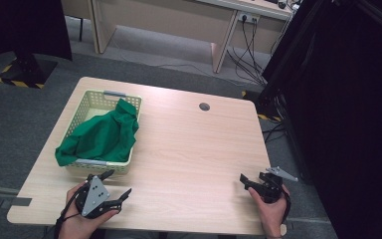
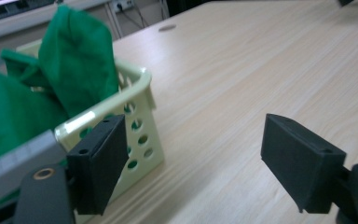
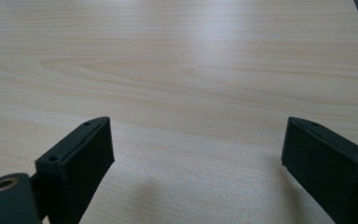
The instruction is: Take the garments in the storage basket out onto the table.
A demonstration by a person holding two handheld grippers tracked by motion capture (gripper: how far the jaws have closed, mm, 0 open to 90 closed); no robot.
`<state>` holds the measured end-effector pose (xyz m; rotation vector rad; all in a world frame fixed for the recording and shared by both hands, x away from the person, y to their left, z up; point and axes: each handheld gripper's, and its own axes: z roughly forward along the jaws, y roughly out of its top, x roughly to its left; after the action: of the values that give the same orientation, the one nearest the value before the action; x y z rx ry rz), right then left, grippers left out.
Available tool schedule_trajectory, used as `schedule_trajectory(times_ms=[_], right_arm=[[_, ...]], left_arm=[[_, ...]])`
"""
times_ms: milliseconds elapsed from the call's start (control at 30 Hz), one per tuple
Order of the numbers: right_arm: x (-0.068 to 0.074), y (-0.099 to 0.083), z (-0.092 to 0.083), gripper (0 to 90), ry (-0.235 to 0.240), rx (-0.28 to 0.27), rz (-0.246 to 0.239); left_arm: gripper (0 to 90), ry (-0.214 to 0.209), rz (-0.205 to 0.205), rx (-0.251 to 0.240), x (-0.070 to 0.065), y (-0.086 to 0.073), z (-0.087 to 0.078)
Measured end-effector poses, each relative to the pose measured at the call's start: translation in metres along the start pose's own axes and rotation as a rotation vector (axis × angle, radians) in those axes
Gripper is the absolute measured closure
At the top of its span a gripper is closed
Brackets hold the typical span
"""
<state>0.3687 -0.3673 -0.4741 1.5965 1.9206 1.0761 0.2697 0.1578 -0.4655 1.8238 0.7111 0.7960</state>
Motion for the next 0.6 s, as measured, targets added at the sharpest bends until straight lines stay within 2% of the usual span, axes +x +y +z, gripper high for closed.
schedule_trajectory(times_ms=[67, 100, 233, 267, 367, 400, 433, 467, 500, 533, 600], right_arm=[[0.0, 0.0, 0.0, 9.6, -0.001, -0.001, -0.001], [0.0, 0.0, 0.0, 9.6, -0.002, -0.001, -0.002], [0.0, 0.0, 0.0, 9.6, -0.004, 0.001, -0.001], [0.0, 0.0, 0.0, 9.6, -0.004, 0.001, 0.0], [0.0, 0.0, 0.0, 9.6, -0.004, 0.001, -0.001], [0.0, 0.0, 0.0, 9.6, -0.004, 0.001, -0.002], [0.0, 0.0, 0.0, 9.6, -0.004, 0.001, -0.002], [0.0, 0.0, 0.0, 9.6, -0.004, 0.001, -0.002], [0.0, 0.0, 0.0, 9.6, -0.004, 0.0, -0.002], [0.0, 0.0, 0.0, 9.6, -0.004, 0.0, -0.002], [0.0, 0.0, 0.0, 9.6, -0.004, 0.0, 0.0]], left_arm=[[23.6, -0.002, 0.003, -0.019, 0.0, 0.004, -0.002], [23.7, -0.008, 0.001, -0.048, 0.001, 0.013, -0.005], [23.7, -0.015, -0.001, -0.079, 0.004, 0.025, -0.01], [23.5, -0.006, -0.002, -0.084, 0.009, 0.033, -0.011], [22.7, 0.014, 0.001, -0.088, 0.017, 0.04, -0.01], [22.4, 0.028, 0.003, -0.084, 0.021, 0.043, -0.009], [22.4, 0.06, 0.003, -0.086, 0.032, 0.047, -0.007], [22.4, 0.06, 0.003, -0.086, 0.032, 0.047, -0.007], [22.1, 0.094, -0.008, -0.068, 0.042, 0.05, -0.004], [21.7, 0.094, -0.008, -0.068, 0.042, 0.05, -0.004], [21.7, 0.117, -0.018, -0.061, 0.052, 0.053, -0.001]])
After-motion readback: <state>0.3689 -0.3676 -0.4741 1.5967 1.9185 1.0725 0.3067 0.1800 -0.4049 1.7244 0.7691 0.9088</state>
